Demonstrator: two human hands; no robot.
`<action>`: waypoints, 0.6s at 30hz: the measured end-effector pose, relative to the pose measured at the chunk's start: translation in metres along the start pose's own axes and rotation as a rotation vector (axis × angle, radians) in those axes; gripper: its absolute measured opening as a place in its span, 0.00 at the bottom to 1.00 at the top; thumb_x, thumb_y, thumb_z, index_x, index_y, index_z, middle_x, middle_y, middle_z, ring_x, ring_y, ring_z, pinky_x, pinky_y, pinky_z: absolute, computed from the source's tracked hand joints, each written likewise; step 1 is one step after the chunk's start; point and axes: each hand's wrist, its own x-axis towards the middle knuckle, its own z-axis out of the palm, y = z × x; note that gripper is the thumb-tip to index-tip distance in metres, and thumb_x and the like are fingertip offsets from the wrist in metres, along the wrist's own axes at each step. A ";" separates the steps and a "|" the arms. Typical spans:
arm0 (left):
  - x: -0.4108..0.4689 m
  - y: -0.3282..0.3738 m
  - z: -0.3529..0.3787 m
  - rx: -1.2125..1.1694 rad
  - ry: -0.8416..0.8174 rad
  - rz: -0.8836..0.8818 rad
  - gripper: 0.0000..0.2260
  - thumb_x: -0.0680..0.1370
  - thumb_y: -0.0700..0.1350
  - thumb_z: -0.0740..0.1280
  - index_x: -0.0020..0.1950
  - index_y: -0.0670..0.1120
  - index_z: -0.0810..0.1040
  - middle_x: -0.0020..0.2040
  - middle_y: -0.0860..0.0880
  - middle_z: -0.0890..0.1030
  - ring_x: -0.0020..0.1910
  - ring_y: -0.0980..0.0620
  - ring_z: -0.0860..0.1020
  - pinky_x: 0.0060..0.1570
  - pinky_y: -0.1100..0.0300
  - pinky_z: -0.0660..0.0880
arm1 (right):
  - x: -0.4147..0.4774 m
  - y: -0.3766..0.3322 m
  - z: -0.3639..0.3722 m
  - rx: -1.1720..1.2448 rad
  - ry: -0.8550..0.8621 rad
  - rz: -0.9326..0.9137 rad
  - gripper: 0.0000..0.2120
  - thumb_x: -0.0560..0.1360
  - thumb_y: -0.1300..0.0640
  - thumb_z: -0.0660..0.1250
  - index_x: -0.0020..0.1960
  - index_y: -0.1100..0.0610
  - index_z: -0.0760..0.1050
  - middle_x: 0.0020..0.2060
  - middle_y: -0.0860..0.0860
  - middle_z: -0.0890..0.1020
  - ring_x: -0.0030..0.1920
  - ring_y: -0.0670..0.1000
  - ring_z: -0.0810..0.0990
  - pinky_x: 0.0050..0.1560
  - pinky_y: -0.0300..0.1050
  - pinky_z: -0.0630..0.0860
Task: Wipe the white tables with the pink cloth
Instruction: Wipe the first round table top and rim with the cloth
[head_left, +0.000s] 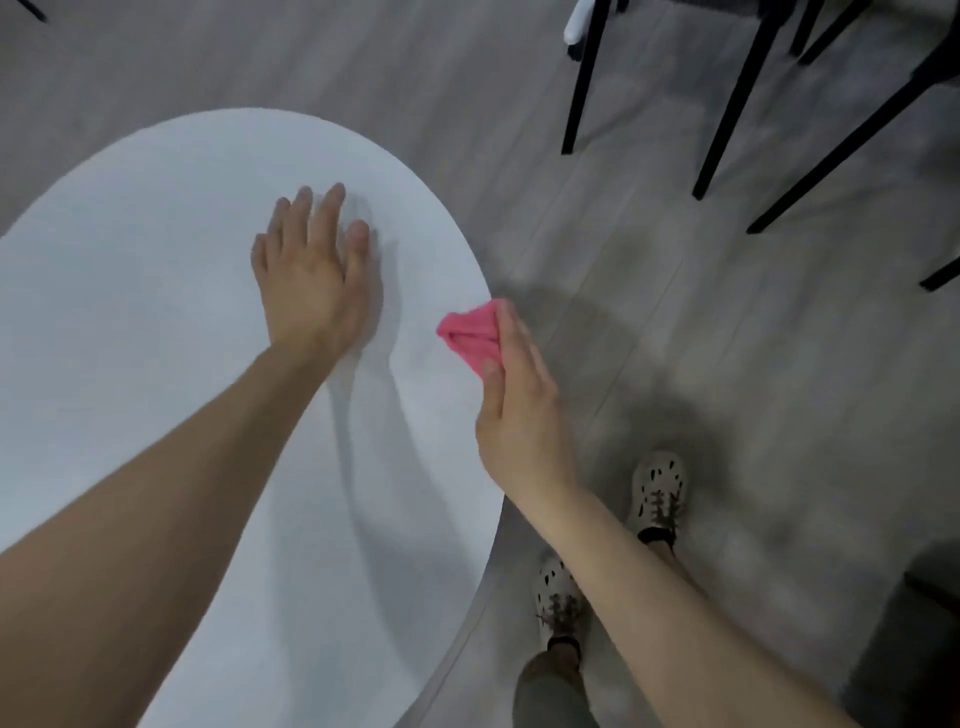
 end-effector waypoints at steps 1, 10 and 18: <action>0.009 0.003 0.007 0.025 -0.021 -0.041 0.29 0.87 0.62 0.47 0.87 0.55 0.62 0.87 0.47 0.61 0.87 0.44 0.56 0.85 0.41 0.51 | 0.044 -0.003 -0.001 -0.025 -0.036 -0.029 0.23 0.89 0.58 0.53 0.83 0.56 0.65 0.77 0.51 0.76 0.75 0.49 0.76 0.75 0.45 0.72; 0.005 0.014 0.018 0.100 0.093 -0.113 0.25 0.88 0.61 0.55 0.85 0.57 0.66 0.86 0.50 0.63 0.86 0.47 0.58 0.84 0.38 0.53 | 0.099 0.007 -0.010 0.001 -0.176 -0.140 0.23 0.90 0.57 0.56 0.84 0.56 0.65 0.77 0.52 0.76 0.74 0.50 0.77 0.76 0.47 0.72; 0.006 0.013 0.021 0.135 0.141 -0.098 0.25 0.88 0.61 0.53 0.84 0.56 0.67 0.85 0.48 0.66 0.85 0.46 0.61 0.83 0.39 0.56 | 0.171 -0.008 0.001 -0.023 -0.335 -0.160 0.23 0.88 0.55 0.54 0.80 0.57 0.71 0.72 0.50 0.80 0.71 0.52 0.80 0.74 0.53 0.75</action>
